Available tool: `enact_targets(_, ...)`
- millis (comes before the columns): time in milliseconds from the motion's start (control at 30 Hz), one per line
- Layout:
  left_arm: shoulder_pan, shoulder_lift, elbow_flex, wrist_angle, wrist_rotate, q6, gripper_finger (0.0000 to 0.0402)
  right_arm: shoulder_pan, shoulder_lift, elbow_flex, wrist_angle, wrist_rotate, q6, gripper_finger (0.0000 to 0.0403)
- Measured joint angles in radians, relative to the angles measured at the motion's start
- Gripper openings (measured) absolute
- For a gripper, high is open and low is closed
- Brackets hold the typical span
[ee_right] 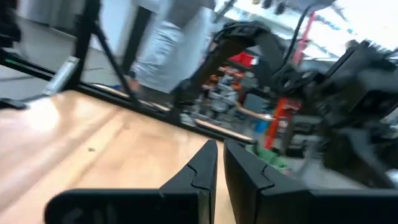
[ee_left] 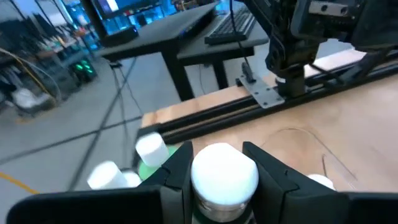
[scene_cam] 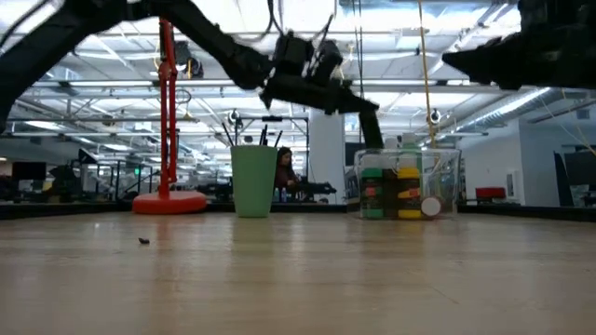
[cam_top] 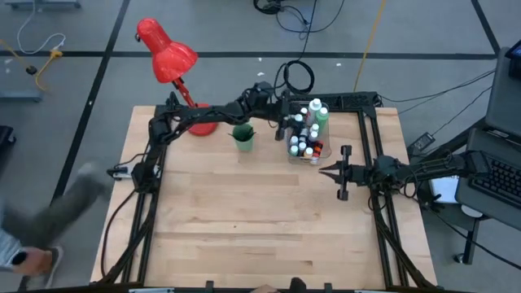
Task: Pick & Place Paint Supplies
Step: Put the dark green paint bottle into the transparent bin
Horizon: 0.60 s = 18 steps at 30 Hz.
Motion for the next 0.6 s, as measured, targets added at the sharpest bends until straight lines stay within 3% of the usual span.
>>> enact_targets(133, 0.024, 0.022, 0.0, 0.045, 0.055, -0.107, 0.0099, 0.0, 0.0, 0.0, 0.035, 0.03, -0.034, 0.0023)
enact_targets(333, 0.02, 0.016, 0.005, 0.033, 0.042, -0.185, 0.0099, 0.0, 0.0, 0.0, 0.068, 0.028, -0.062, 0.0023)
enact_targets(433, 0.019, 0.022, 0.051, -0.051, 0.045, -0.266, 0.0099, 0.0, 0.0, 0.0, 0.068, 0.027, -0.065, 0.0023)
enact_targets(600, 0.038, 0.013, 0.226, -0.263, 0.1, -0.2, 0.0099, 0.0, 0.0, 0.0, 0.066, 0.027, -0.057, 0.0022)
